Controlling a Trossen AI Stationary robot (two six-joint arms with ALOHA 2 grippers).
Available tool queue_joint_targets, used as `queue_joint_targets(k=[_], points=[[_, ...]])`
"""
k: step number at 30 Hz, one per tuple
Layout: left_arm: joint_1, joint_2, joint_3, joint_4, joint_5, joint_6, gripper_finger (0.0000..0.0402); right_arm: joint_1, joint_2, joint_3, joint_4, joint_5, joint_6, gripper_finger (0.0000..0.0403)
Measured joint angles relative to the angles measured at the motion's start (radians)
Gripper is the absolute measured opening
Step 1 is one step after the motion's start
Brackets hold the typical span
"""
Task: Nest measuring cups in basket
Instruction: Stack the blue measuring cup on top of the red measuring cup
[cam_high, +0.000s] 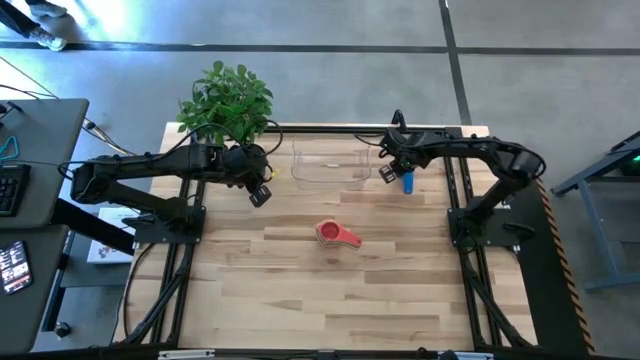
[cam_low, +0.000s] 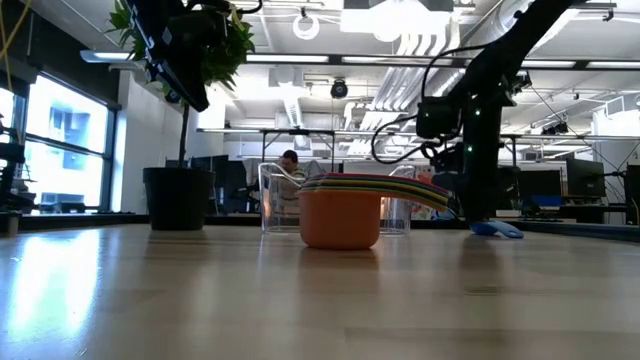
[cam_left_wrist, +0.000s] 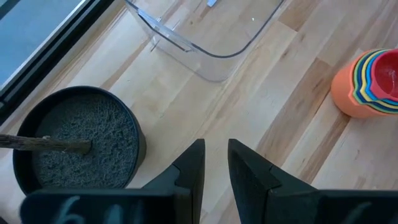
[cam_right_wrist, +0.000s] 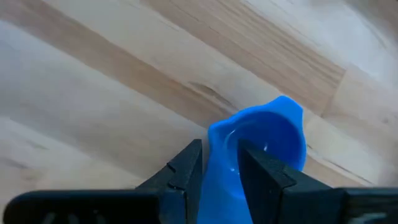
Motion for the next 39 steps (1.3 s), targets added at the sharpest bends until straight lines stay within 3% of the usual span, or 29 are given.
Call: queue_joint_targets(k=[5, 12, 19, 25, 34, 39], points=[[0.0, 0.0, 0.0, 0.0, 0.0, 0.0, 0.0062, 0.0, 0.009, 0.0, 0.0, 0.014, 0.0, 0.0084], [0.0, 0.0, 0.0, 0.0, -0.002, 0.025, 0.0062, 0.0, 0.009, 0.0, -0.001, 0.004, 0.018, 0.0008], [0.0, 0.0, 0.0, 0.0, -0.002, 0.026, 0.0062, 0.005, -0.005, 0.0, -0.042, -0.009, 0.046, 0.0004], [0.0, 0.0, 0.0, 0.0, -0.002, 0.026, 0.0062, 0.05, -0.103, 0.0, -0.111, -0.013, 0.106, 0.0002], [0.0, 0.0, 0.0, 0.0, -0.002, 0.026, 0.0062, 0.205, -0.317, 0.042, -0.119, -0.011, 0.172, 0.0001], [0.0, 0.0, 0.0, 0.001, -0.002, 0.026, 0.0062, 0.312, -0.361, 0.129, -0.121, 0.039, 0.181, 0.0001]])
